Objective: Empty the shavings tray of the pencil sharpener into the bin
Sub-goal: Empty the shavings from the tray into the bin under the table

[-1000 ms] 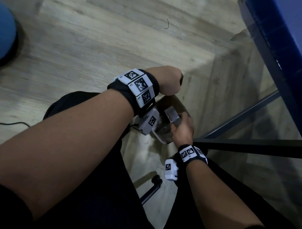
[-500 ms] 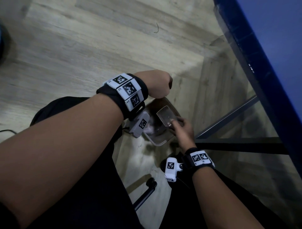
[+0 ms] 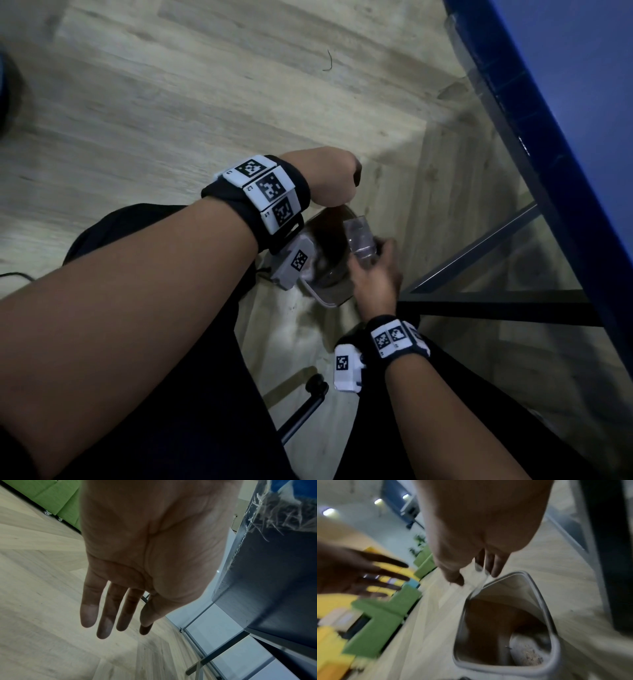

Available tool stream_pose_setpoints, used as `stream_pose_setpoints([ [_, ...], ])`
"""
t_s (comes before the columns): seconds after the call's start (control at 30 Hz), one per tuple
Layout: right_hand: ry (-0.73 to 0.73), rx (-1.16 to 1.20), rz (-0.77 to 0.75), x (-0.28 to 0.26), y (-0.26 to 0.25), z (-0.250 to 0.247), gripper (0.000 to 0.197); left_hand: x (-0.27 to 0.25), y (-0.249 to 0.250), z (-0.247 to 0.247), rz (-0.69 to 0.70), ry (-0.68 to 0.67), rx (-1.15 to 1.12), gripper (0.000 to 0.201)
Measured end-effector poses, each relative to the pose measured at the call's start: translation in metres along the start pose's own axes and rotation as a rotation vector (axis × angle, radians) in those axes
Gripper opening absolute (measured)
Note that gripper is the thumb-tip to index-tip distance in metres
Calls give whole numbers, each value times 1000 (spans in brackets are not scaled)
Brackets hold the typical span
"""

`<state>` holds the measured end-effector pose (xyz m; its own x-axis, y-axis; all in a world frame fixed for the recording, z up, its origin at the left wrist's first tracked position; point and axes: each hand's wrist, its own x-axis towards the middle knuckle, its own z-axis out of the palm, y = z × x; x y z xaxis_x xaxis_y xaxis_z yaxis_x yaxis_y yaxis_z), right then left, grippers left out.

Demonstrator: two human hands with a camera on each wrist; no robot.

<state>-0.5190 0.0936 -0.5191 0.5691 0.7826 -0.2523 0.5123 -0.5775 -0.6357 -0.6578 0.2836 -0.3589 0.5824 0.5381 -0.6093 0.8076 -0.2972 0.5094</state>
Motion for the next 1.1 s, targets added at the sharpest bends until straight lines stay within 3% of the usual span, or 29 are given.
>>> stream_pose_setpoints([
  [0.1,-108,-260,-143,-7,4,12,45,-1,1,-2,-9,-12,-11,46],
  [0.2,-50,-274,-125,-3,7,14,43,-1,-1,-2,-11,-5,-23,48],
  [0.47,-75,-366,-176,4,13,0,46,4,2,-1,4,-9,-11,45],
  [0.6,-162,-371,-167,1,12,-4,41,5,2,0,-4,-9,-19,45],
  [0.7,-220,-341,-113,0,5,-6,39,5,3,1,4,-3,-6,47],
  [0.93,-133,80,226,-4,-17,-39,43,10,2,12,10,23,-29,46],
  [1.1,-146,351,399,-14,-23,-71,45,-2,7,32,13,-1,-41,59],
])
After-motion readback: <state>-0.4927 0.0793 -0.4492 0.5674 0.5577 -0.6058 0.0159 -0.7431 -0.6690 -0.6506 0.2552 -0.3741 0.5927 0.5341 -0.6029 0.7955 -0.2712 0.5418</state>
